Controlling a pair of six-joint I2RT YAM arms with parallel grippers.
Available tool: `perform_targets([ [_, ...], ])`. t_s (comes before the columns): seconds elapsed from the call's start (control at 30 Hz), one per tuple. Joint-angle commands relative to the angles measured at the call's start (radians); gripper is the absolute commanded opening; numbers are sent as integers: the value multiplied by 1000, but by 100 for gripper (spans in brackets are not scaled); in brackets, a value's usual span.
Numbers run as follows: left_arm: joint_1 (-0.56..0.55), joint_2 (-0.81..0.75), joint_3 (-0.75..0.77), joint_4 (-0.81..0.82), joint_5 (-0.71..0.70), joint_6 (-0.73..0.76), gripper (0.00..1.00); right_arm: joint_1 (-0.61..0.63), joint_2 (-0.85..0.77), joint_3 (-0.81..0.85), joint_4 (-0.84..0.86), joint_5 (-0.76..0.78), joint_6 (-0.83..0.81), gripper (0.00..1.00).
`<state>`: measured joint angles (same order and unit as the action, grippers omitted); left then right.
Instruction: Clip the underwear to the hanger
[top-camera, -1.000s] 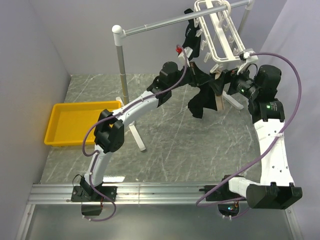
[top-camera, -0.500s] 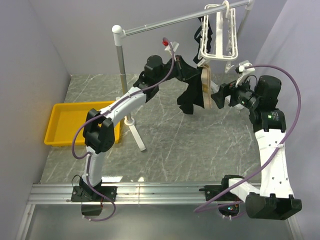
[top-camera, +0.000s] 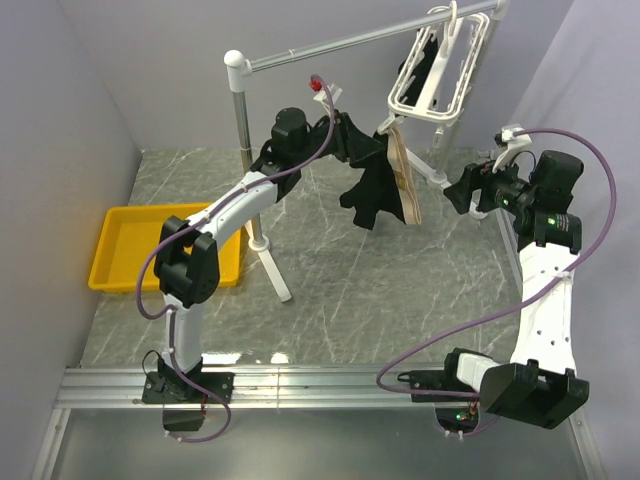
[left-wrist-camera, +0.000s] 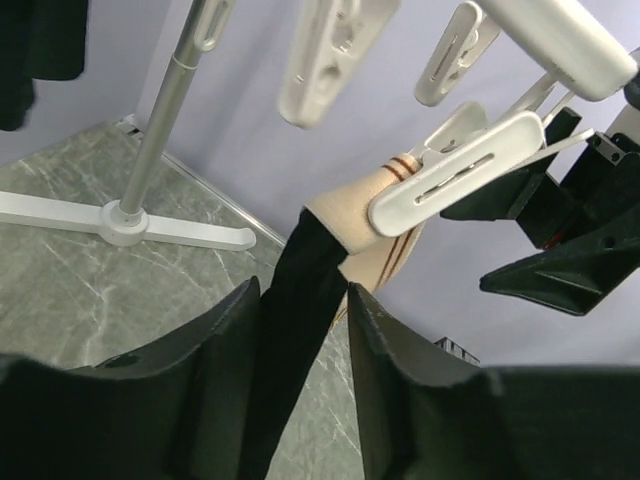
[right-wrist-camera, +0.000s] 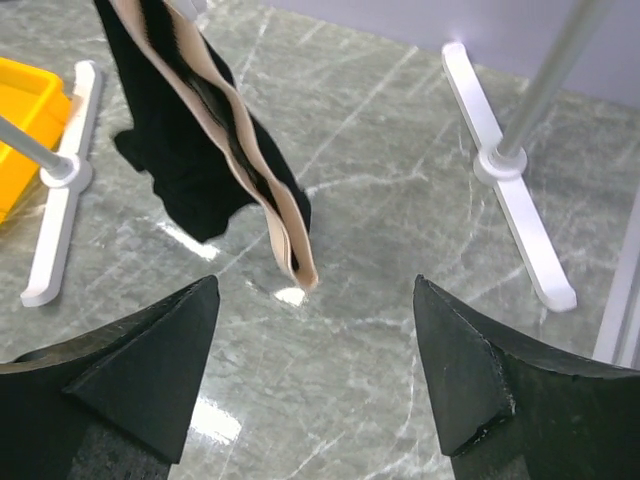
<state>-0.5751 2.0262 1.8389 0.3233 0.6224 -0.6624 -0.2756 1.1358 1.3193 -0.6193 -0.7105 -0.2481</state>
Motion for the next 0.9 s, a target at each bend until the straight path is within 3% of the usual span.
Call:
perform_targets([
  [0.0,11,-89,-19,30,34,32,47,-4,8,57,50,-56,9,84],
  [0.5,32,-187,-167,56,63,49,61,-4,19,26,173,-87,98,79],
  [0.87,32,-250,-251,20,112,164,63,-14,10,18,181,-67,98,76],
])
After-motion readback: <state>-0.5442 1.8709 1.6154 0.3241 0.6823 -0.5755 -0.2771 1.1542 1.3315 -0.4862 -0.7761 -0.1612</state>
